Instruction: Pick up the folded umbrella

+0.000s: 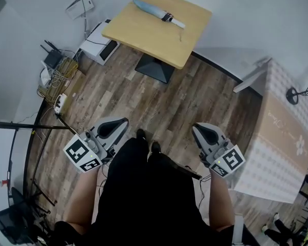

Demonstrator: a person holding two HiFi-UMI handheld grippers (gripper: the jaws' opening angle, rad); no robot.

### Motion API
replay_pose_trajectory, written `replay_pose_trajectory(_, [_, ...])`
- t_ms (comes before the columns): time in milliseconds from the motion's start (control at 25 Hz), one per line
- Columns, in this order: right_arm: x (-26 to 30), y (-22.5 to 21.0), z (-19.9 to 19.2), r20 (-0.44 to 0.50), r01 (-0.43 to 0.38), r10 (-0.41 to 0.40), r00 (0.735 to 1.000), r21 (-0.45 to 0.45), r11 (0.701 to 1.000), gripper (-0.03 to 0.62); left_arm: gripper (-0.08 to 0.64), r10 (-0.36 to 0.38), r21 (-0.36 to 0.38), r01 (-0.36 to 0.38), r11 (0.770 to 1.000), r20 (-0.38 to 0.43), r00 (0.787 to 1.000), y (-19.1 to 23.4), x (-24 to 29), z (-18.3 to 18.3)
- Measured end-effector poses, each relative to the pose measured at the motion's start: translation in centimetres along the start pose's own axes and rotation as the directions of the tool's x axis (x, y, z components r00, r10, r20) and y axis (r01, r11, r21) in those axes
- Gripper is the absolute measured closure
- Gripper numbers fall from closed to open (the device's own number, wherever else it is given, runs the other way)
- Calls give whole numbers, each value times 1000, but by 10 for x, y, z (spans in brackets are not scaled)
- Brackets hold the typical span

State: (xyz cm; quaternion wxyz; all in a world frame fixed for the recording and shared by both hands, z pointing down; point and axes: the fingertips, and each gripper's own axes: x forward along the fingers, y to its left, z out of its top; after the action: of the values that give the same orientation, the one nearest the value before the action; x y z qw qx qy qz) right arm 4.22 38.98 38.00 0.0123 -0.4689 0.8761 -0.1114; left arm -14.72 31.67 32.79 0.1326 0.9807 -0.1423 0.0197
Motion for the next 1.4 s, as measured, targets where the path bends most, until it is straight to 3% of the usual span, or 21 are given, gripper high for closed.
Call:
replay_pose_trajectory(440, [34, -40, 9, -26, 63, -63, 998, -22, 998, 572, 552, -74, -47, 76, 996, 55, 996, 58, 46, 12])
replay_pose_trajectory(920, [144, -127, 47, -119, 67, -75, 990, -64, 996, 572, 552, -122, -70, 131, 989, 130, 984, 189, 108, 59])
replay_pose_trajectory(1080, [175, -142, 69, -120, 58, -68, 990, -87, 995, 572, 552, -134, -82, 145, 986, 125, 983, 223, 125, 64])
replay_pose_trajectory(1280, [186, -162, 70, -181, 54, -79, 980, -136, 989, 572, 552, -156, -122, 170, 978, 117, 981, 246, 157, 60])
replay_pose_trajectory(1400, [184, -187, 64, -190, 52, -70, 979, -98, 994, 572, 552, -162, -133, 175, 975, 106, 981, 251, 184, 55])
